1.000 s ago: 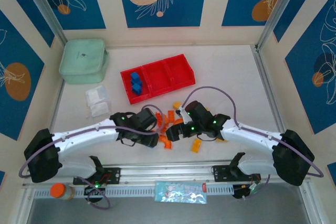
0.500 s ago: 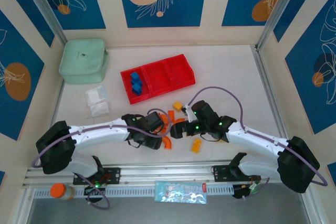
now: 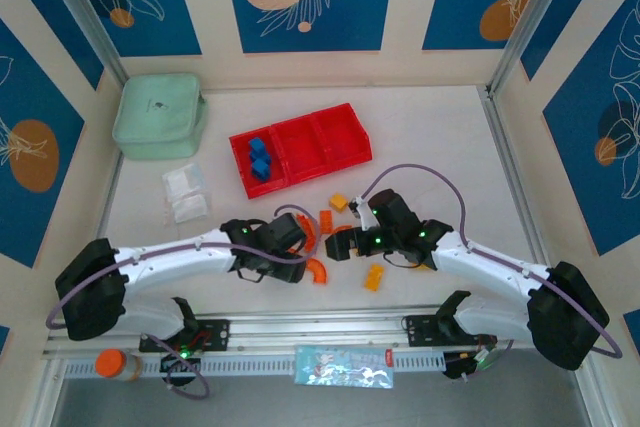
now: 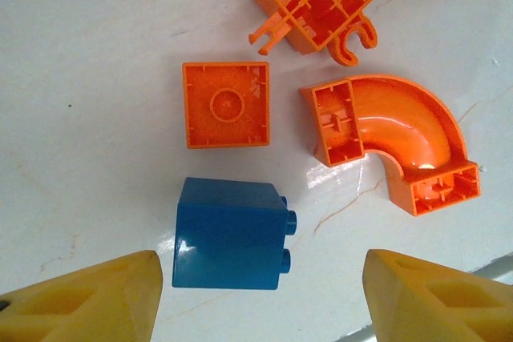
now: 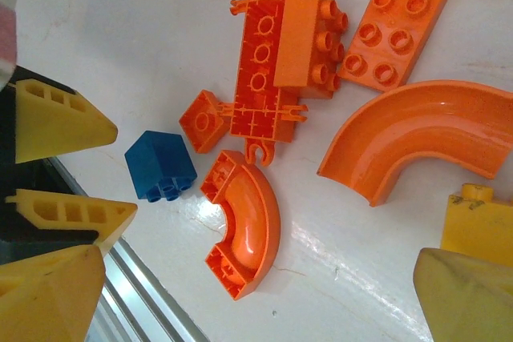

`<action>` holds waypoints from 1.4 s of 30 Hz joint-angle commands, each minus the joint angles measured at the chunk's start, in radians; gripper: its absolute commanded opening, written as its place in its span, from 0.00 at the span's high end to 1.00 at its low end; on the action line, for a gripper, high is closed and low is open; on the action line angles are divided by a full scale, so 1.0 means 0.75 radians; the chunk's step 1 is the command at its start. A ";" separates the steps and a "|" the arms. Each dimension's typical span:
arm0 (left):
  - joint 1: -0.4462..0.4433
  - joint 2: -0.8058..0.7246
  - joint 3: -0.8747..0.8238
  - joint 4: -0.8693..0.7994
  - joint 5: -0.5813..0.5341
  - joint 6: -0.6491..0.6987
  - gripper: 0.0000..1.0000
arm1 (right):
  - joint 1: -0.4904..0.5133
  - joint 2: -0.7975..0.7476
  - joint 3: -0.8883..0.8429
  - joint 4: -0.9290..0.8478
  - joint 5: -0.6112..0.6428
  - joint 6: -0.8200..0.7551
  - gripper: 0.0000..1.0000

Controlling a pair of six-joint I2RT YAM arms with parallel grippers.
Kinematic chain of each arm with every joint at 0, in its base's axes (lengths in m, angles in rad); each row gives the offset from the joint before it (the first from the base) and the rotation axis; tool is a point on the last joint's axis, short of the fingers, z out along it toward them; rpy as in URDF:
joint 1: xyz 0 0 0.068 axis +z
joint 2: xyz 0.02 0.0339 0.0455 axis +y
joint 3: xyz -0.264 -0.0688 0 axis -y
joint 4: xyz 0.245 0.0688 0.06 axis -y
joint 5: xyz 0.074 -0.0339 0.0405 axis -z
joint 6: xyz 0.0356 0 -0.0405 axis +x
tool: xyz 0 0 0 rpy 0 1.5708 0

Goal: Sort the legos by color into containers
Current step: Pick up the lego from the middle-left of the table.

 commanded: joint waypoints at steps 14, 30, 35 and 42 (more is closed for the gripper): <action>-0.007 0.179 -0.023 0.023 -0.023 0.011 0.42 | -0.023 -0.056 -0.025 -0.001 -0.037 0.021 0.01; 0.111 0.001 0.151 -0.163 -0.021 0.050 0.59 | -0.076 -0.034 0.071 -0.032 -0.104 -0.037 0.01; 0.274 0.046 0.419 -0.255 -0.122 0.152 0.60 | -0.082 0.010 0.161 -0.013 -0.115 -0.056 0.01; 0.526 0.317 0.796 -0.293 -0.221 0.328 0.60 | -0.086 0.082 0.254 0.011 -0.131 -0.077 0.01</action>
